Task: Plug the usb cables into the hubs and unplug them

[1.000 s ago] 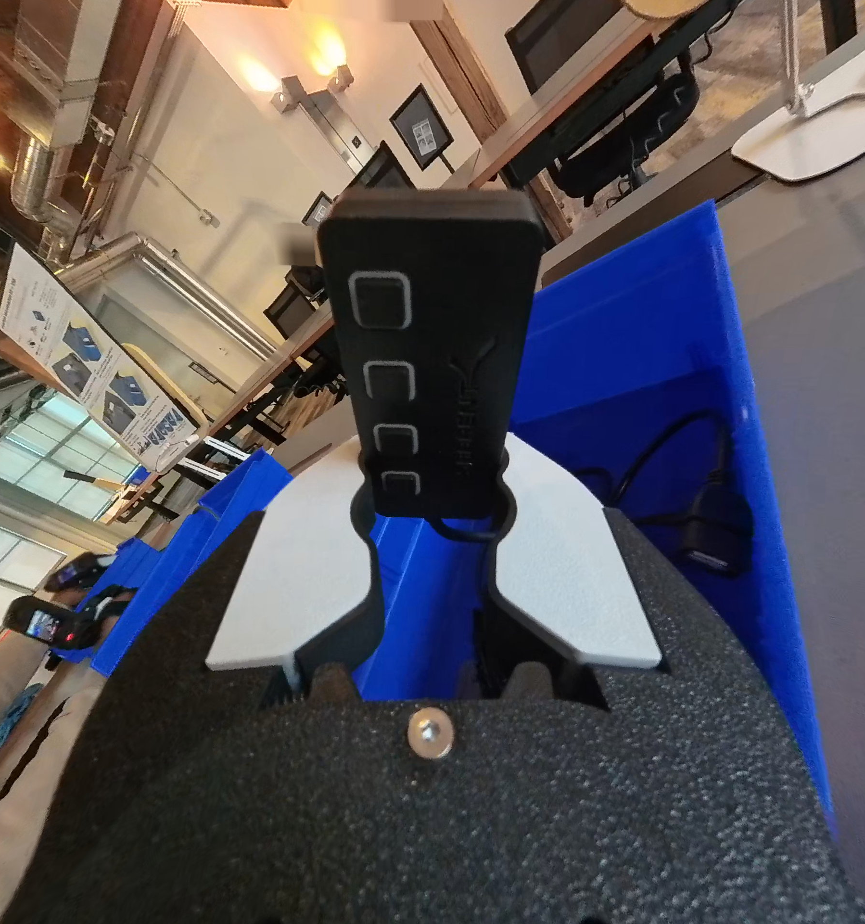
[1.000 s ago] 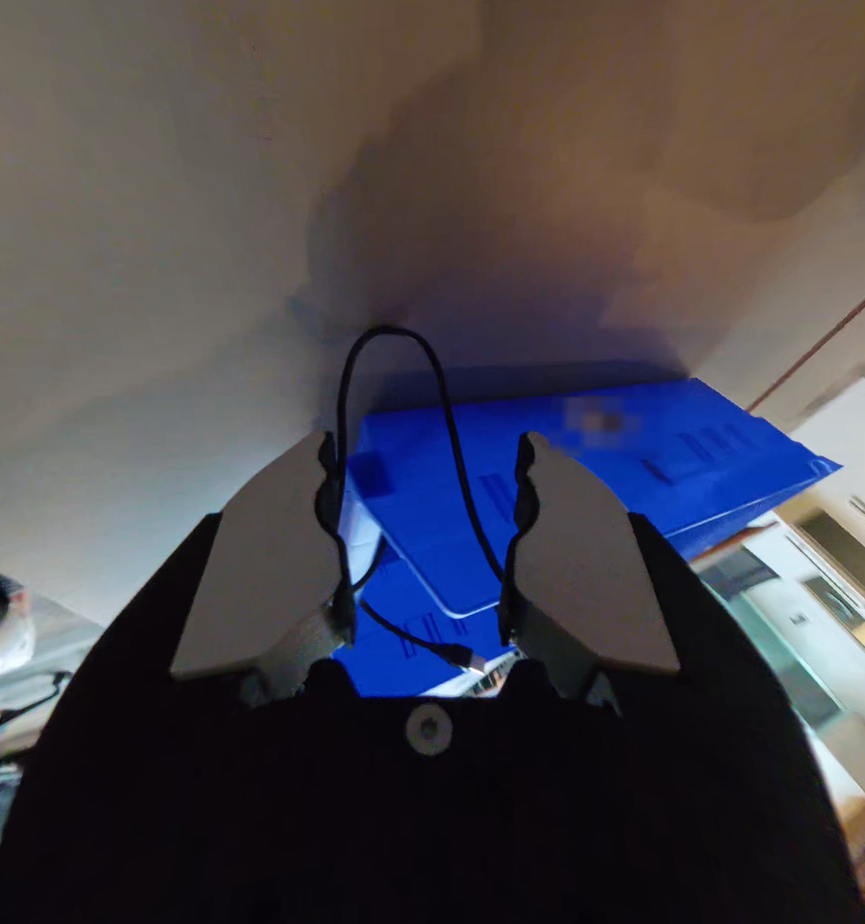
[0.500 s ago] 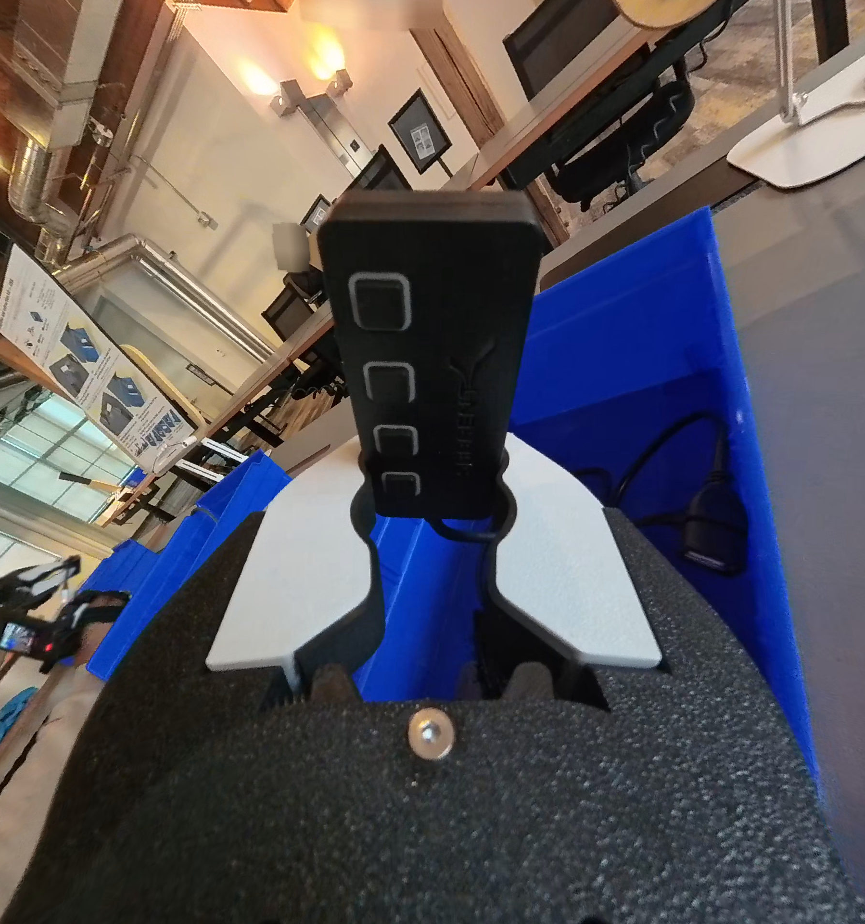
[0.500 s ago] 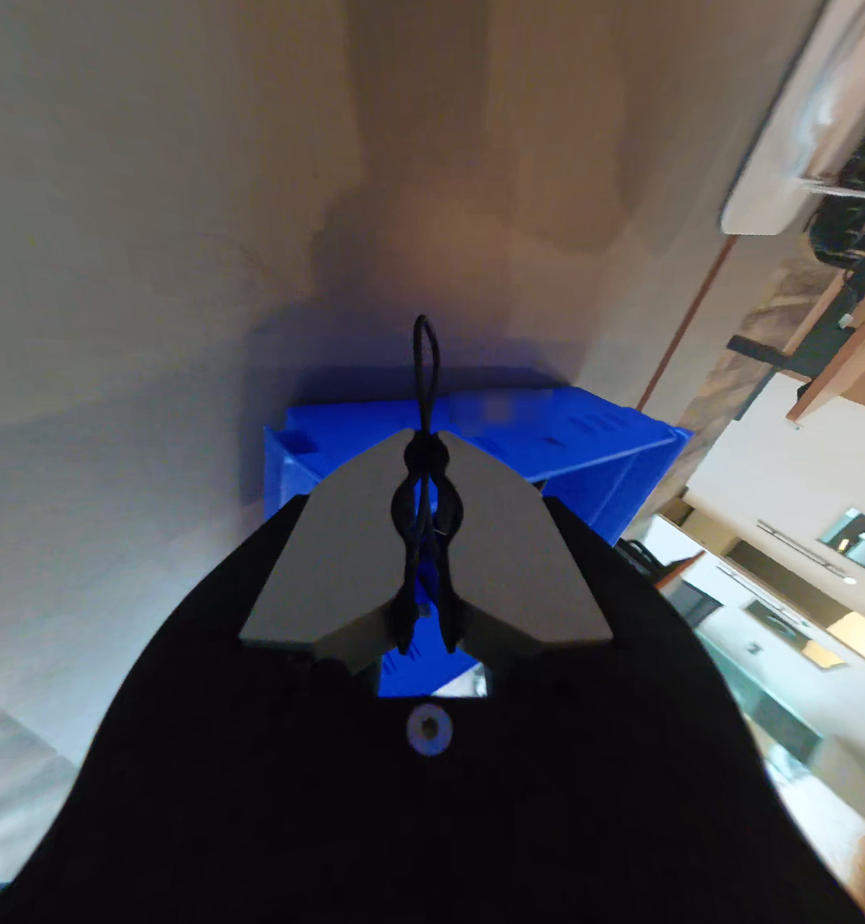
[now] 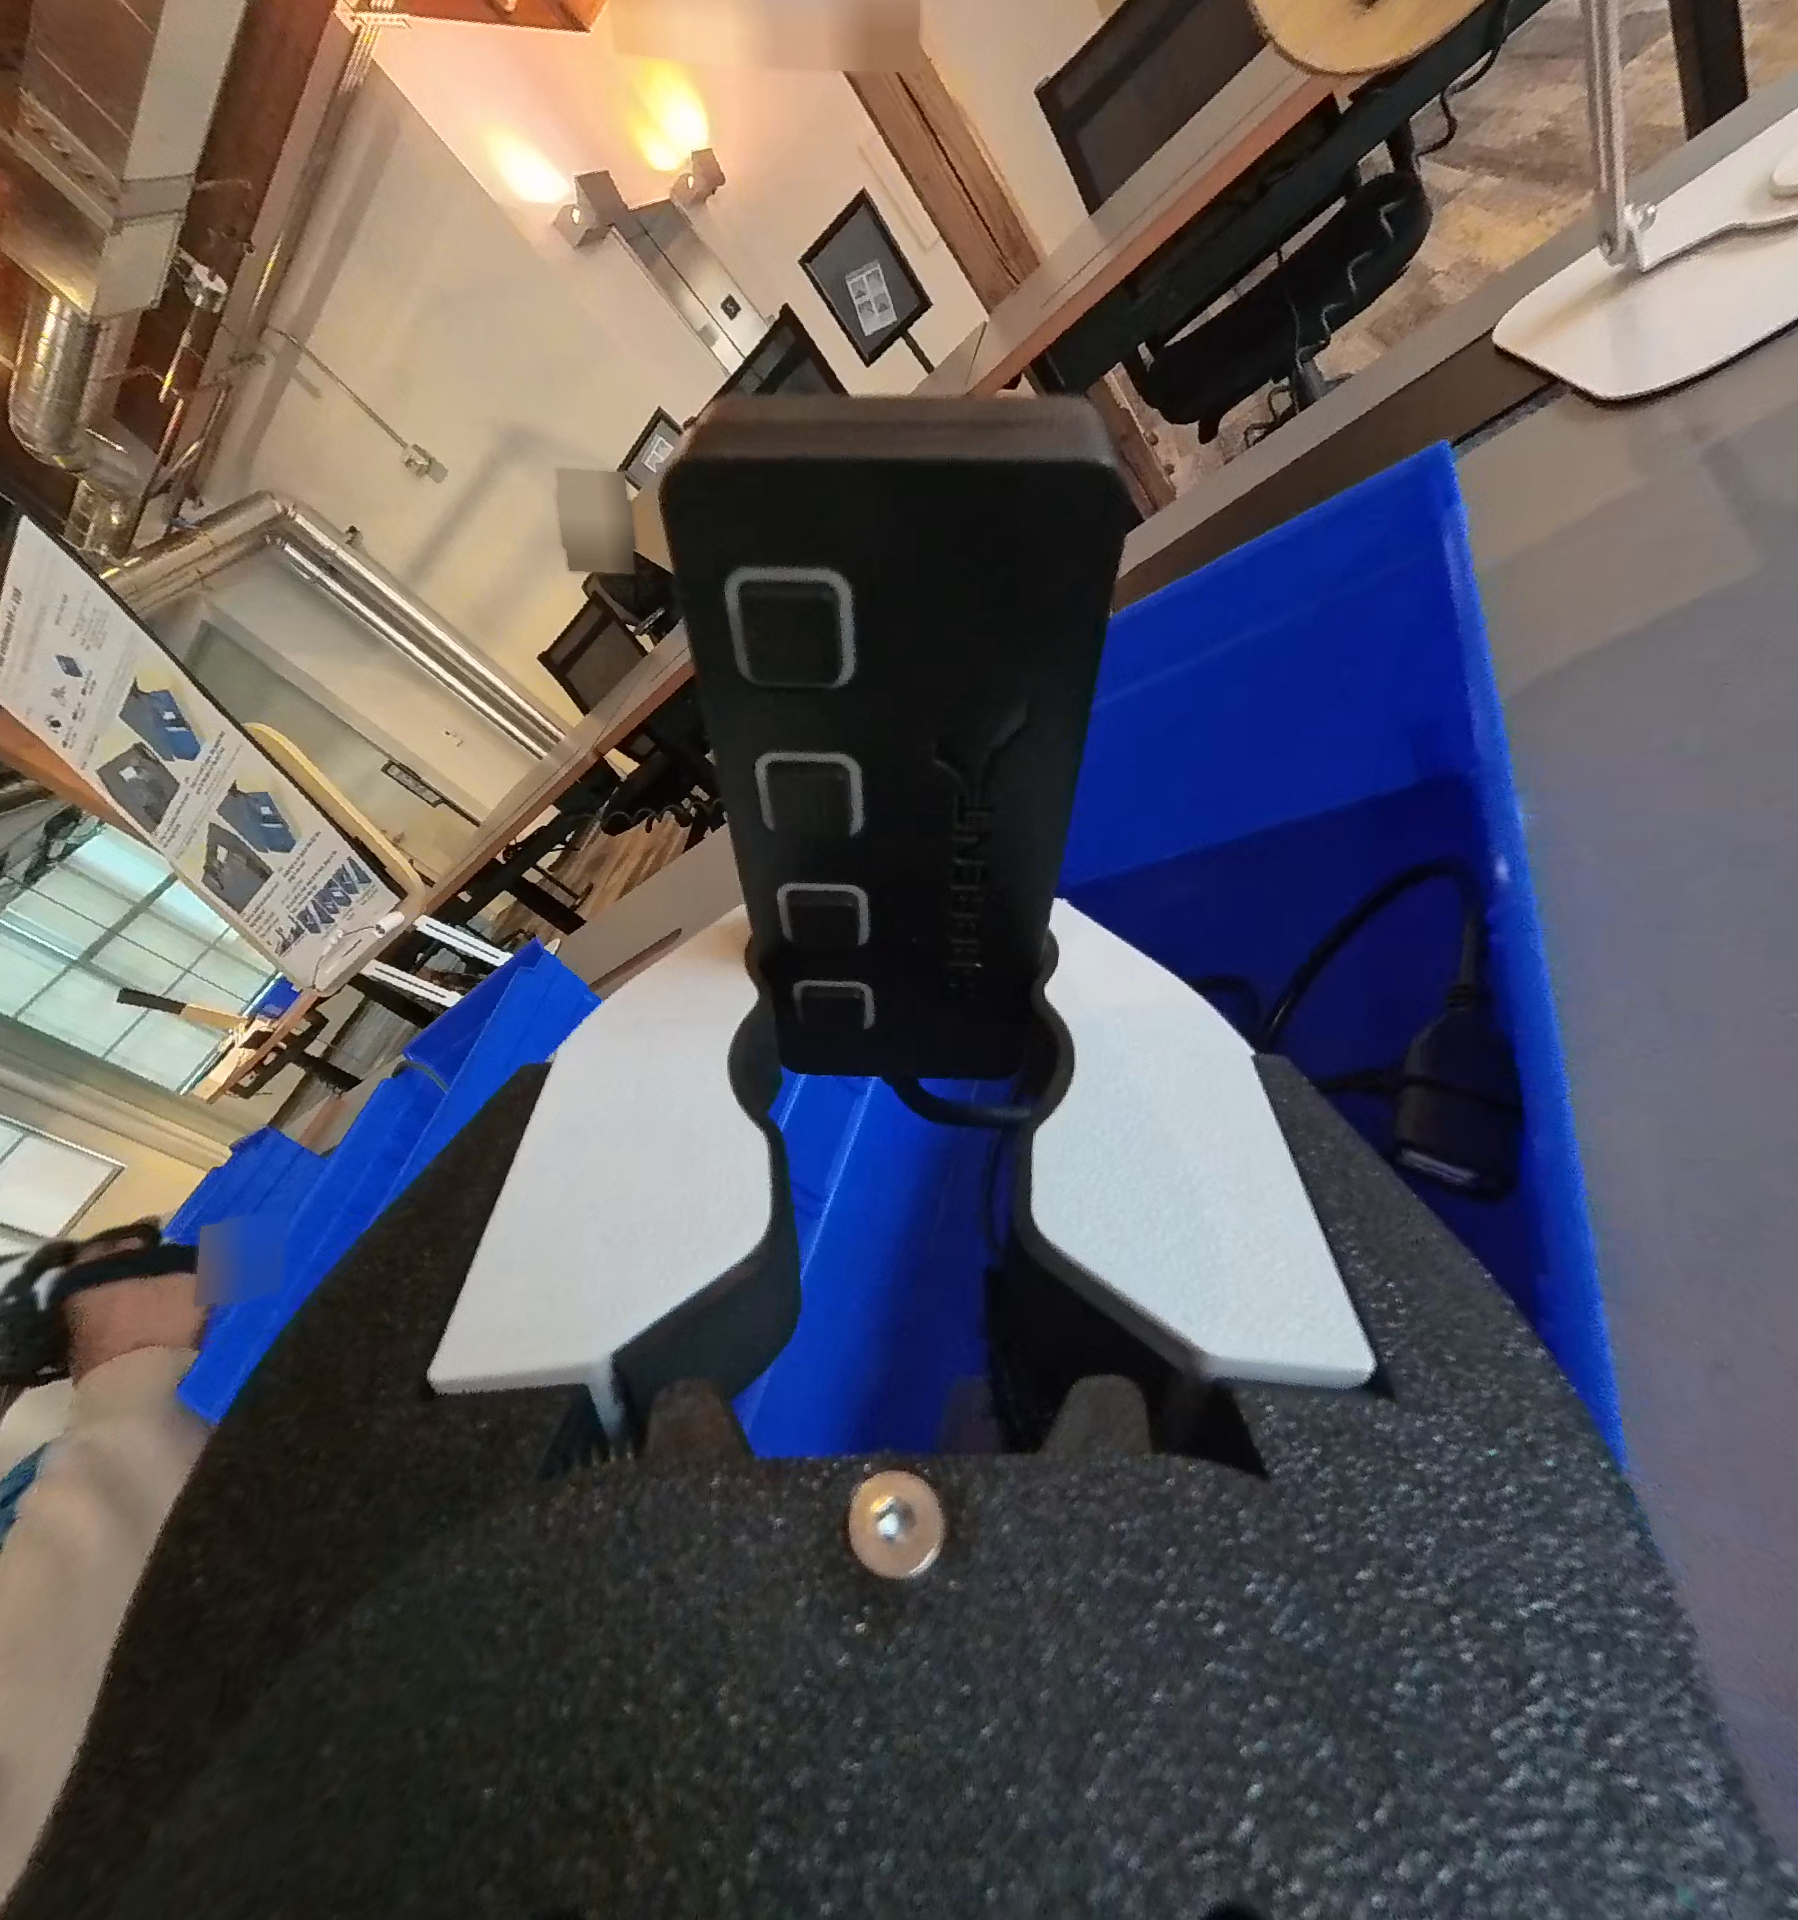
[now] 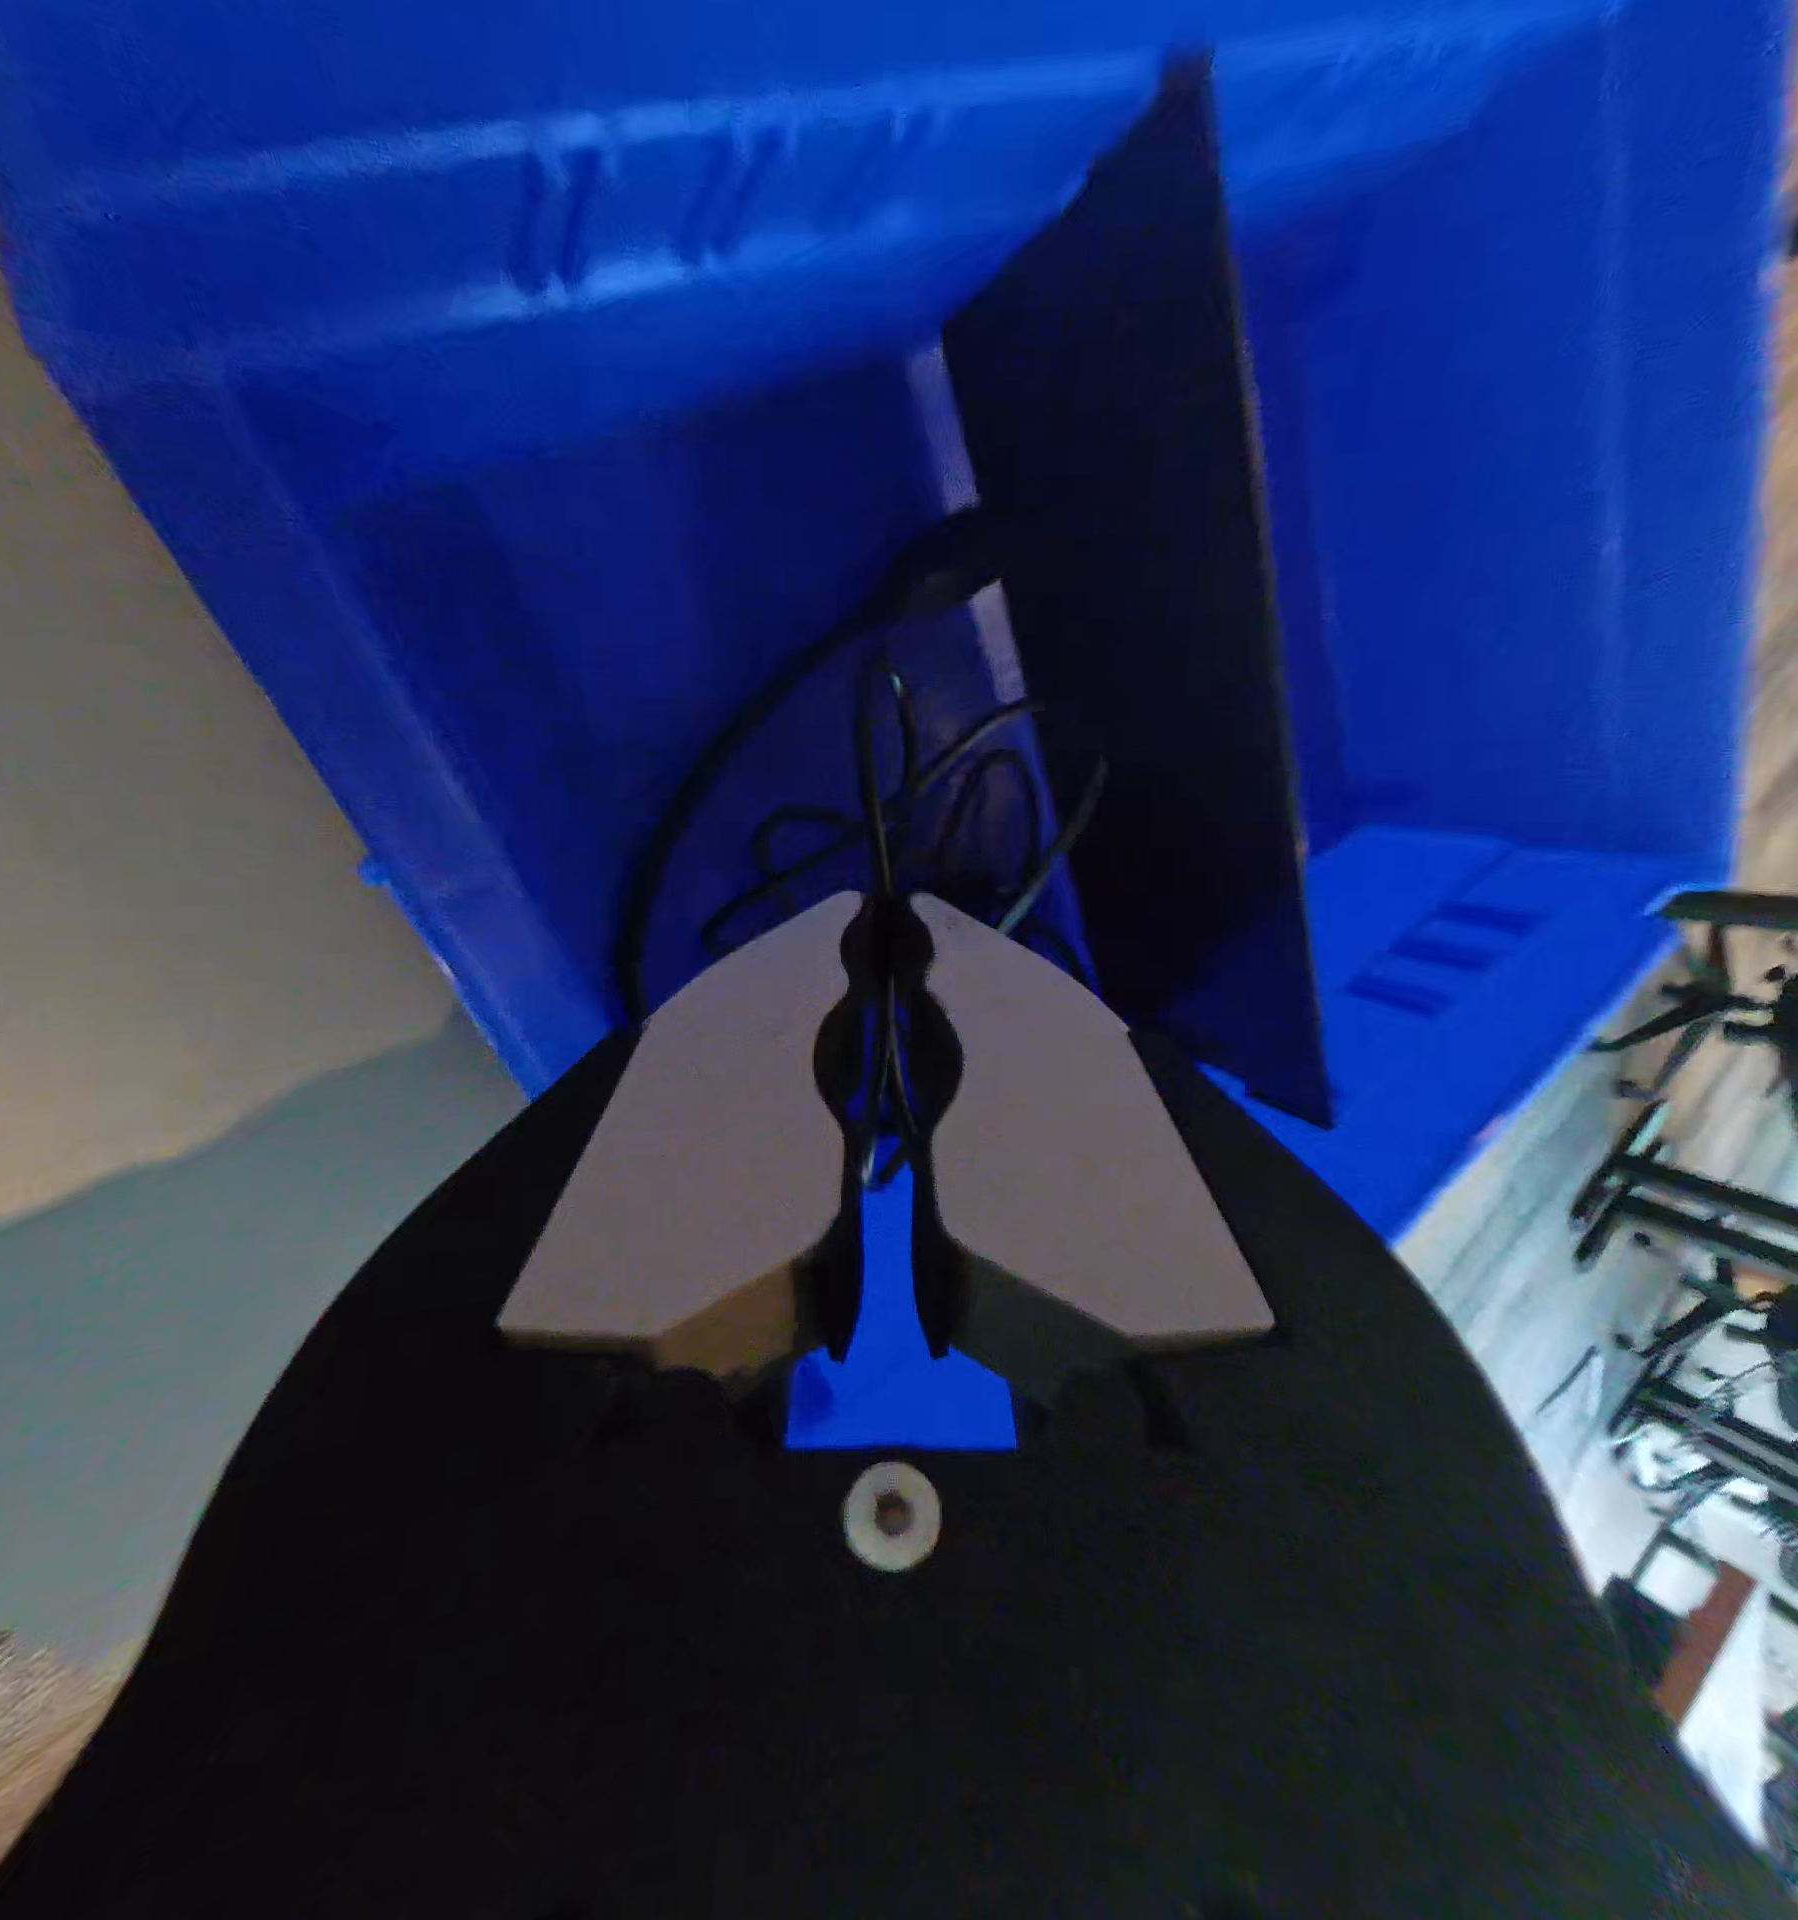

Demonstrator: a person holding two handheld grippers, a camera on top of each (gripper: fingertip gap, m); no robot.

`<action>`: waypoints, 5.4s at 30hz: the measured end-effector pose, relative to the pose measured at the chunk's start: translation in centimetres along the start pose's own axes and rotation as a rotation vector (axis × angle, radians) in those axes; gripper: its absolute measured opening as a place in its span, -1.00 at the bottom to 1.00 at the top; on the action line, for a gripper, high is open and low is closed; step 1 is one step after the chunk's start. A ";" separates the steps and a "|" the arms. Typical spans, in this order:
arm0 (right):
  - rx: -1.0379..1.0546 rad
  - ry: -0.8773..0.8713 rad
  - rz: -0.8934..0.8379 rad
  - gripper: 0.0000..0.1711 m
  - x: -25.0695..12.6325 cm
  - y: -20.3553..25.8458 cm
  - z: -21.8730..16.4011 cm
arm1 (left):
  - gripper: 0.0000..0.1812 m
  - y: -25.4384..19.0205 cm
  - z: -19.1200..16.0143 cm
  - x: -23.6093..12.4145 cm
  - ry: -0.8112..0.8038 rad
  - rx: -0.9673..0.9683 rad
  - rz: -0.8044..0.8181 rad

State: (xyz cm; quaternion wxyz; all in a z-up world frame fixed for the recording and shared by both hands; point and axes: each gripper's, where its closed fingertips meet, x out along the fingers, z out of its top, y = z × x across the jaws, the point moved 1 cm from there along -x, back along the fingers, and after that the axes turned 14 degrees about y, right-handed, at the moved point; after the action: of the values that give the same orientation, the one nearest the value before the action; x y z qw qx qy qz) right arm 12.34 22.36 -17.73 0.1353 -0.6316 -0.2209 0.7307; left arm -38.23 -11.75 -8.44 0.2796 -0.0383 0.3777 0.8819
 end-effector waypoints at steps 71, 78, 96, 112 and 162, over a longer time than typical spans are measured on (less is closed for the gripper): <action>0.410 -0.718 0.113 0.30 -15.5 5.6 11.2 | -0.47 1.4 -6.6 -2.2 0.109 0.676 -0.936; 0.397 -0.722 0.113 0.27 -15.7 5.9 11.2 | -0.48 1.8 -6.1 -1.9 0.021 0.672 -0.938; 0.344 -0.691 0.077 0.23 -15.8 6.8 11.9 | -0.49 11.5 13.2 -11.7 -0.621 0.143 -0.422; 0.331 -0.721 0.025 0.19 -17.4 6.7 10.9 | -0.52 15.8 28.8 -27.2 -1.043 -0.070 -0.285; 0.377 -1.370 0.220 -0.81 -29.2 7.1 8.4 | -0.37 -20.3 14.3 -20.8 -0.538 0.588 -0.678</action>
State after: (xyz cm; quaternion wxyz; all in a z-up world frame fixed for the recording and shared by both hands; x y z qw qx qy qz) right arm 9.50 1.00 4.89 -0.0012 -0.0156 -0.0613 0.9980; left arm -8.09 -0.23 -5.59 0.6353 0.1496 0.4905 0.5774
